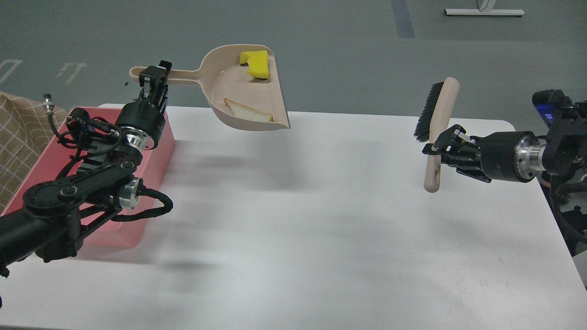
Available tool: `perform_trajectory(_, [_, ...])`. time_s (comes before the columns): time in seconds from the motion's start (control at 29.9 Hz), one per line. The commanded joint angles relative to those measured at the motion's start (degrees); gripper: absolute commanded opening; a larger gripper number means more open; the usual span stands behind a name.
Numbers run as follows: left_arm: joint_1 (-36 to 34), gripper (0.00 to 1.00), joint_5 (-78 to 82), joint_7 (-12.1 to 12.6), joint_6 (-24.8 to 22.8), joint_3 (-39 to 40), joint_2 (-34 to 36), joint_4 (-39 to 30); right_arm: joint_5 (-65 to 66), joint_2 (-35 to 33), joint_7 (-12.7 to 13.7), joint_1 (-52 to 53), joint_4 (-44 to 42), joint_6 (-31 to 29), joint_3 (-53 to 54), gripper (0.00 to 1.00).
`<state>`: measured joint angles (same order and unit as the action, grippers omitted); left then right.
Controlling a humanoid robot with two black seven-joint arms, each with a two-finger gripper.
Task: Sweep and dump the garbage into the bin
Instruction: 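Lift the dustpan with the left gripper and carry it over the pink bin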
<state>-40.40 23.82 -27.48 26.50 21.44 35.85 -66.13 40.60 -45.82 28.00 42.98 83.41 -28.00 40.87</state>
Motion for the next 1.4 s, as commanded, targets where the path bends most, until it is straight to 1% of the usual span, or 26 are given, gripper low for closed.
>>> perform_trajectory(0.0, [0.6,0.0,0.0,-0.5,-3.2,0.0,1.9,-0.4,0.1,0.0,0.0,-0.1,0.0,0.0,-0.1,0.0])
perform_trajectory(0.1, [0.8,0.0,0.1,-0.5,-6.0,0.0,4.2,-1.1,0.1,0.0,0.0,-0.4,-0.2,0.0,-0.1,0.0])
perform_trajectory(0.23, [0.8,0.0,0.1,-0.5,-8.4,0.0,6.0,-1.4,0.1,0.1,0.0,-0.7,-0.3,0.0,-0.1,0.0])
perform_trajectory(0.3, [0.9,0.0,0.1,-0.5,-10.5,0.0,7.0,-1.4,0.1,0.1,0.0,-0.8,-0.3,0.0,-0.1,0.0])
perform_trajectory(0.8, [1.5,0.0,0.0,-0.5,-18.7,0.9,15.3,-1.5,0.1,0.2,0.0,-1.1,-1.0,0.0,-0.1,0.0])
perform_trajectory(1.24, [4.4,0.0,-0.6,-0.5,-25.9,1.1,22.8,-0.3,0.1,0.3,0.0,-1.6,-0.9,0.0,-0.3,0.0])
perform_trajectory(1.37, [4.6,0.0,-1.0,-0.5,-27.3,1.1,23.8,0.3,0.1,0.4,0.0,-2.1,-0.7,0.0,-0.3,0.0])
